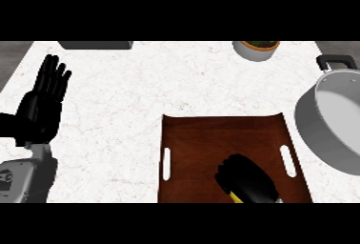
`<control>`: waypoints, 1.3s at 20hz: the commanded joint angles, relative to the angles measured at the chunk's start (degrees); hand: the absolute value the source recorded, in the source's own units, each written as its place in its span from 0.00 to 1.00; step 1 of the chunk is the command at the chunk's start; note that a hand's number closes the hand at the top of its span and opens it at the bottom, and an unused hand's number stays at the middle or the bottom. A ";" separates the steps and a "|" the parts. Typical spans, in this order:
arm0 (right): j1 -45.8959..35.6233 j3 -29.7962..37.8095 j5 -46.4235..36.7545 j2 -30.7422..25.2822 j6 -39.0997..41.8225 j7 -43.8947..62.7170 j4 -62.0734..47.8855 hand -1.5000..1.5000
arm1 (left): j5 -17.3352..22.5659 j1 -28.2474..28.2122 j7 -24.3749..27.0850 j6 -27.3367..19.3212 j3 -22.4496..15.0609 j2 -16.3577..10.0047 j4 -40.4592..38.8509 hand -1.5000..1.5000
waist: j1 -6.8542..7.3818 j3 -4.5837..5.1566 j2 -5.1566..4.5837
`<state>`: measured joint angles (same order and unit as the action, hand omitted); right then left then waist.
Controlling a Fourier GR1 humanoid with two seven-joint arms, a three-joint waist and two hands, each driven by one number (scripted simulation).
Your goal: Pick the lemon from the tray and place it in the pot
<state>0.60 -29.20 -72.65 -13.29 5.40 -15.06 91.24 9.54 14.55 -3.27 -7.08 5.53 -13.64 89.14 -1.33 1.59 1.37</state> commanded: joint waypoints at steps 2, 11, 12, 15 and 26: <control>17.28 -15.13 -4.74 2.69 -5.31 1.47 10.27 1.00 | 0.33 -0.57 -0.80 -0.18 1.24 -0.99 0.96 0.50 | -1.62 -1.54 -0.20; 36.70 -12.59 -7.68 -7.32 -15.39 10.54 41.41 1.00 | -1.11 -0.22 1.55 -1.46 0.87 0.71 -1.39 0.50 | -2.60 -1.54 -0.79; 38.64 -12.01 -7.16 -7.50 -16.26 11.56 44.37 1.00 | -0.20 -3.18 1.34 0.53 0.27 0.37 0.33 0.50 | -1.46 -1.56 -0.73; 41.16 -7.82 -2.88 -8.05 -17.39 12.98 53.37 1.00 | -0.41 -1.29 3.00 0.31 0.01 1.46 -1.62 0.50 | -1.31 -1.57 -1.10; 38.62 13.91 12.90 -9.01 -22.38 17.53 55.91 1.00 | -0.06 0.64 0.93 0.50 0.56 0.42 0.20 0.50 | 0.98 -1.75 -1.52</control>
<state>38.57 -22.77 -75.61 -20.47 -19.66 0.18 138.89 9.16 14.71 -2.27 -6.71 5.71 -13.03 88.78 -1.09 -0.11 -0.02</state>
